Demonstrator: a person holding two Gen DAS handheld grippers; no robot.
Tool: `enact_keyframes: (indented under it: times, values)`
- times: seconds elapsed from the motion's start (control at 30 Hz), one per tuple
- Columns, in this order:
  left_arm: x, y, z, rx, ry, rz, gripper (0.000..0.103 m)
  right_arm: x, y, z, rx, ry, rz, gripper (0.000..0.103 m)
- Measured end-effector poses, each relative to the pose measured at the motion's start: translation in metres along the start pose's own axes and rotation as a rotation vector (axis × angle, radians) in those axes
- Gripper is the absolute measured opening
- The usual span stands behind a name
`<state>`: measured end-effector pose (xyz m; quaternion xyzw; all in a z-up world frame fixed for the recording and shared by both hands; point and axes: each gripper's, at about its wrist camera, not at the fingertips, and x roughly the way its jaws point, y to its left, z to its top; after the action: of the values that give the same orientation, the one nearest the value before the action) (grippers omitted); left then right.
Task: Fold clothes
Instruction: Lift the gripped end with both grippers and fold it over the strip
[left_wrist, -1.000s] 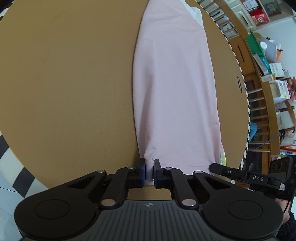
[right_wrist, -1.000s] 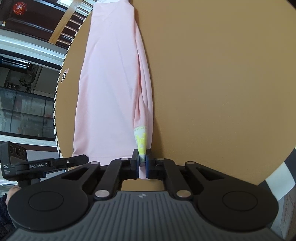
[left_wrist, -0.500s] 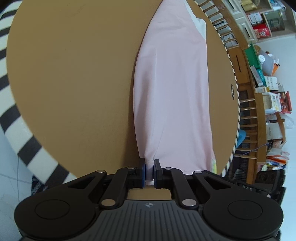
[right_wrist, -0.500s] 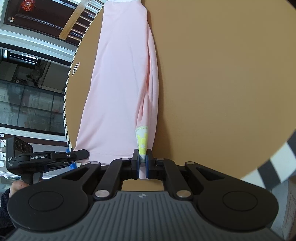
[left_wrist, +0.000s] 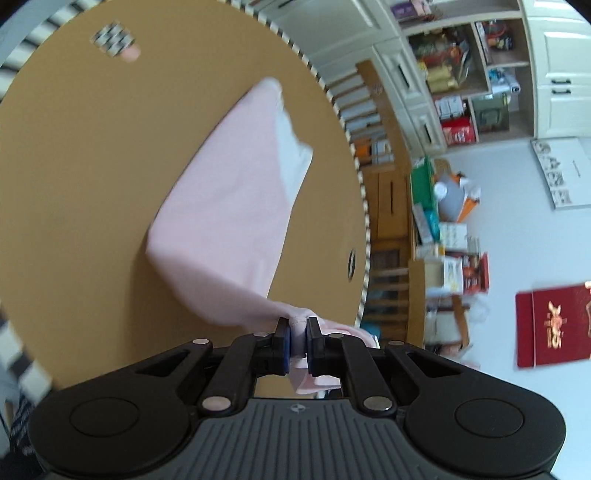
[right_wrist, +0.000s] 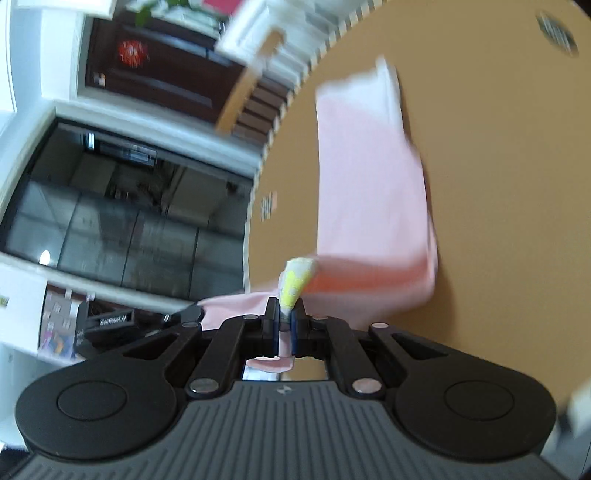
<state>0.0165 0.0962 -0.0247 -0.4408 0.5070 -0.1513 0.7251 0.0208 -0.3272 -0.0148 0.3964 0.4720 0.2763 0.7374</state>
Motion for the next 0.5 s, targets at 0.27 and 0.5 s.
enact_keyframes:
  times: [0.27, 0.5]
  values:
    - [0.1, -0.035, 0.187, -0.084, -0.019, 0.044, 0.009, 0.073, -0.02, 0.157, 0.114, -0.105, -0.12, 0.006]
    - [0.21, 0.006, 0.3, -0.214, 0.047, 0.13, 0.012, 0.17, -0.09, 0.235, 0.32, -0.129, -0.256, 0.018]
